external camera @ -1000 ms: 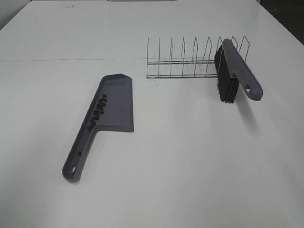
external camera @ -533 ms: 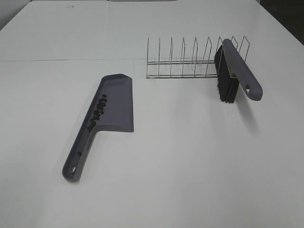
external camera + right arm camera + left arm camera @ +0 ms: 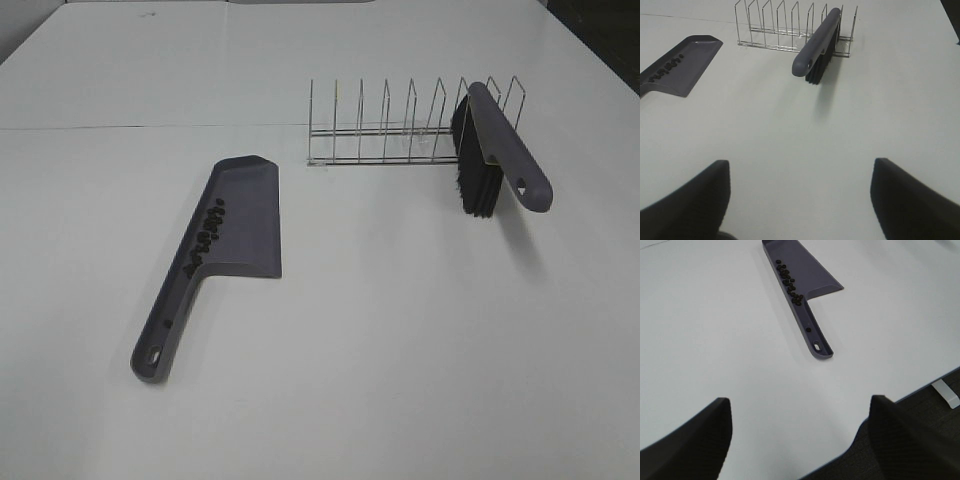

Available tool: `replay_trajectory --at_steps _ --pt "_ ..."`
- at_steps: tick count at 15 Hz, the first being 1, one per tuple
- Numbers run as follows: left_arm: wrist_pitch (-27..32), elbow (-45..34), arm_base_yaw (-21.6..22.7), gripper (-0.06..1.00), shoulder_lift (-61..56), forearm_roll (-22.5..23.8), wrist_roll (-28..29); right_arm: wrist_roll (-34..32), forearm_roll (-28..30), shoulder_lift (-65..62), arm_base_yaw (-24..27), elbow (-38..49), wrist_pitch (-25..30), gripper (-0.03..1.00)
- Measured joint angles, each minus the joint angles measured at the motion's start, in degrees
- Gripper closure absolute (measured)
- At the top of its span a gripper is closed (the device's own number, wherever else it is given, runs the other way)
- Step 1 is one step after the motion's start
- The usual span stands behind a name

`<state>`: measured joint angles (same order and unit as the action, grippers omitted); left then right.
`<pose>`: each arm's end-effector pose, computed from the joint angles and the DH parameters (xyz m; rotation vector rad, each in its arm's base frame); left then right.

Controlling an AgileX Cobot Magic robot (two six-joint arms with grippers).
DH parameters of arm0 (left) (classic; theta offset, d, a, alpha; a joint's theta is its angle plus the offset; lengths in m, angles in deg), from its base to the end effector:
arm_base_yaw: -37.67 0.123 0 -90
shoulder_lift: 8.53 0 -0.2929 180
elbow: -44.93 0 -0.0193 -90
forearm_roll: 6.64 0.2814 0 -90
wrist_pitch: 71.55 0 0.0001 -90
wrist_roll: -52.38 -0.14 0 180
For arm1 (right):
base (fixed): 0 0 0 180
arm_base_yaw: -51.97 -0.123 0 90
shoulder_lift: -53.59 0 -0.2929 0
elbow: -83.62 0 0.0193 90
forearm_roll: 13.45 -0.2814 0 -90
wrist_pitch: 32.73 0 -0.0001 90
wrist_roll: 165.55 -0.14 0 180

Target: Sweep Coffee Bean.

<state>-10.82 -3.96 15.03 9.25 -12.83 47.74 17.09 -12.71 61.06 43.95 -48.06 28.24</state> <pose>0.0713 -0.0440 0.2571 0.5203 2.1736 -0.3058 0.0561 0.0063 0.2721 -0.1886 2.0293 0.0435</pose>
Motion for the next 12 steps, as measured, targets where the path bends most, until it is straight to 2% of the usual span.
replay_trajectory --at_steps 12 --pt "0.00 0.00 0.00 0.25 0.00 -0.06 -2.41 1.43 -1.03 0.11 0.00 0.00 -0.11 0.31"
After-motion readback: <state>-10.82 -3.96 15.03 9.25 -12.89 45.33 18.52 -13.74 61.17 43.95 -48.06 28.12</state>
